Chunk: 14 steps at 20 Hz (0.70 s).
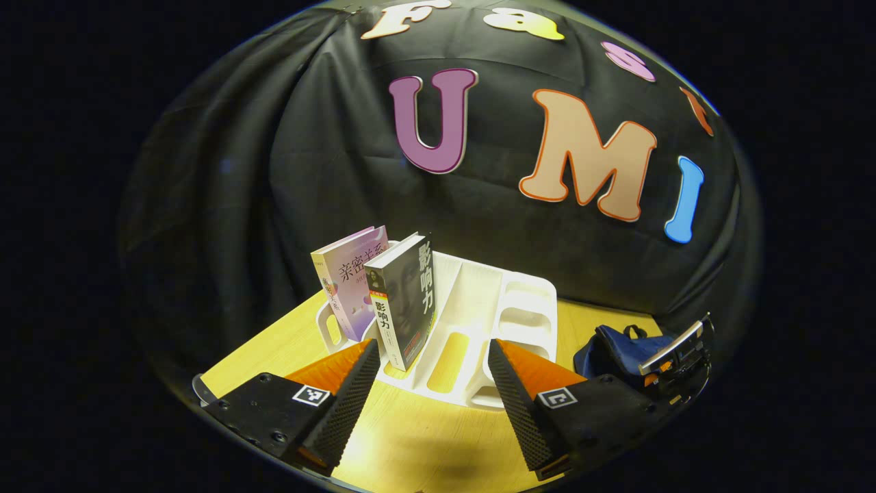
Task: Open the schoolbag, grab two books from the bookshelf and put them into the schoolbag.
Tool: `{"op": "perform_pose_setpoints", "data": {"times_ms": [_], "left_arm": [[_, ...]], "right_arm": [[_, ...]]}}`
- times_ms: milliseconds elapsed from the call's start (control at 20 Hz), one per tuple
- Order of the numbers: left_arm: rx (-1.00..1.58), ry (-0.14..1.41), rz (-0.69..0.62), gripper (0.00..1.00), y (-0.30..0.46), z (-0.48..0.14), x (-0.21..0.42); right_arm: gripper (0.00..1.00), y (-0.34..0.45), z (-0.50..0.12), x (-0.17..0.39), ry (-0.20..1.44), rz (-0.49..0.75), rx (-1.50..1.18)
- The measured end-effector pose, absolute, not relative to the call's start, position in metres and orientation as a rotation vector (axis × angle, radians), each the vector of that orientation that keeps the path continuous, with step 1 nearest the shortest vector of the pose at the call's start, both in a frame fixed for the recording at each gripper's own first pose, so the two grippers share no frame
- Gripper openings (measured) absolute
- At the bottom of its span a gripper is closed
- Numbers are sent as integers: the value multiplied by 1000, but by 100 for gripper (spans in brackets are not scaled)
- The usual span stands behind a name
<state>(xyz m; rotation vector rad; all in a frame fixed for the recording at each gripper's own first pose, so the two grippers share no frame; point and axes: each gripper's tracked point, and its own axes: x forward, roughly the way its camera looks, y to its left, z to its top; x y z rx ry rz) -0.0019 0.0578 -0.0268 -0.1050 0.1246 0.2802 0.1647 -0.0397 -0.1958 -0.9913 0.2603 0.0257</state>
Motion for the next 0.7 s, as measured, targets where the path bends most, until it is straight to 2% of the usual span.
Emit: {"op": "perform_pose_setpoints", "data": {"times_ms": [350, 450, 500, 550, 700], "left_arm": [[-66, 93, 276, 94, 111, 9, 35], [-32, 89, 252, 94, 124, 21, 51], [-19, 96, 235, 89, 129, 24, 60], [-11, 112, 215, 94, 133, 26, 68], [-3, 164, 157, 94, 140, 28, 91]], "right_arm": [[7, -61, -162, 159, 233, -52, -911], [7, -66, -158, 157, 241, -68, -887], [7, -67, -155, 157, 245, -75, -877], [5, -71, -154, 158, 249, -83, -869], [5, -75, -147, 157, 254, -114, -838]]}}
